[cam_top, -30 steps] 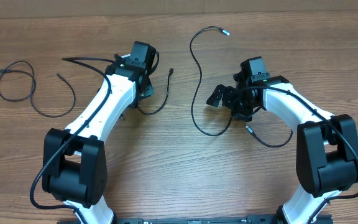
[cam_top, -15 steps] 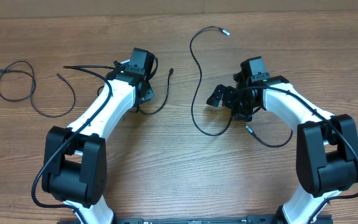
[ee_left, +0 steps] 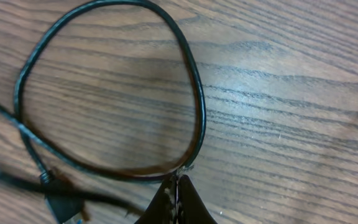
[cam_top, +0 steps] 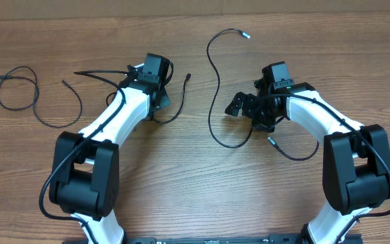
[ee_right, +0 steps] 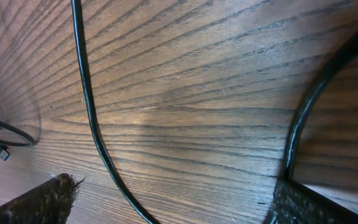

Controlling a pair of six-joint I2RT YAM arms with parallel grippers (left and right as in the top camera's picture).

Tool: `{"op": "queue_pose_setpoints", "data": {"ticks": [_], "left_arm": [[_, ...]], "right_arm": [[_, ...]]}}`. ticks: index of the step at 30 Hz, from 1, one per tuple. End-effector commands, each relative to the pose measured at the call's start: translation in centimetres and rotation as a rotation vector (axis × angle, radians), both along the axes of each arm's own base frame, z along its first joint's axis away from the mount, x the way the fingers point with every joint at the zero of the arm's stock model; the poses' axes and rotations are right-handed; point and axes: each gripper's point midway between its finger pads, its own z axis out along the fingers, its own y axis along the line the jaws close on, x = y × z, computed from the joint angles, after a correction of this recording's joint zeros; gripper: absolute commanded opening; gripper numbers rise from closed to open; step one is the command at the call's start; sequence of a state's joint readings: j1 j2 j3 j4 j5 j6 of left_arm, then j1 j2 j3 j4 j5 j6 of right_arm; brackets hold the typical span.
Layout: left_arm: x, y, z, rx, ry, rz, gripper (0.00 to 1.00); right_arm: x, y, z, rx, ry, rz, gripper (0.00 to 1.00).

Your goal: Untangle cables

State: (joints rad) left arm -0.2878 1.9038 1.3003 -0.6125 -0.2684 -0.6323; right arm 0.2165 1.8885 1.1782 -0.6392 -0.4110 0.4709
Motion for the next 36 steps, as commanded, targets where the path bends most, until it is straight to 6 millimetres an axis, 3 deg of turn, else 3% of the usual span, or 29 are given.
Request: {"op": "queue_pose_setpoints", "data": {"ticks": [1, 4, 5, 8, 10, 16, 18, 20, 24, 29, 36], "left_arm": [[-0.2, -0.7, -1.9, -0.002, 0.045, -0.078, 0.04], [0.0, -1.3, -3.0, -0.005, 0.067, -0.159, 0.06], [0.0, -1.3, -3.1, -0.003, 0.071, -0.168, 0.17], [0.3, -1.2, -3.0, 0.006, 0.063, -0.194, 0.72], [0.6, -1.2, -2.9, 0.014, 0.055, -0.215, 0.82], [1.1, -2.1, -2.5, -0.006, 0.042, -0.289, 0.82], [1.4, -3.4, -1.9, -0.051, 0.038, -0.367, 0.92], [1.8, -4.7, -0.6, -0.104, 0.037, -0.416, 1.00], [2.2, -5.8, 2.6, -0.151, 0.050, -0.434, 1.00], [1.4, -5.5, 5.7, -0.173, 0.111, -0.363, 0.97], [-1.4, -3.0, 4.2, -0.092, 0.236, -0.244, 1.00]], "right_arm": [[0.4, -0.1, 0.9, 0.000, -0.032, -0.004, 1.00], [0.4, -0.1, 0.9, 0.000, -0.032, -0.003, 1.00], [0.4, -0.1, 0.9, 0.000, -0.032, -0.003, 1.00], [0.4, -0.1, 0.9, 0.000, -0.032, -0.004, 1.00], [0.4, -0.1, 0.9, 0.000, -0.032, -0.004, 1.00], [0.4, -0.1, 0.9, 0.000, -0.031, -0.004, 1.00], [0.4, -0.1, 0.9, 0.000, -0.031, -0.004, 1.00], [0.4, -0.1, 0.9, 0.000, -0.032, -0.004, 1.00], [0.4, -0.1, 0.9, 0.000, -0.032, -0.003, 1.00], [0.4, -0.1, 0.9, 0.000, -0.032, -0.004, 1.00], [0.4, -0.1, 0.9, 0.000, -0.032, -0.004, 1.00]]}}
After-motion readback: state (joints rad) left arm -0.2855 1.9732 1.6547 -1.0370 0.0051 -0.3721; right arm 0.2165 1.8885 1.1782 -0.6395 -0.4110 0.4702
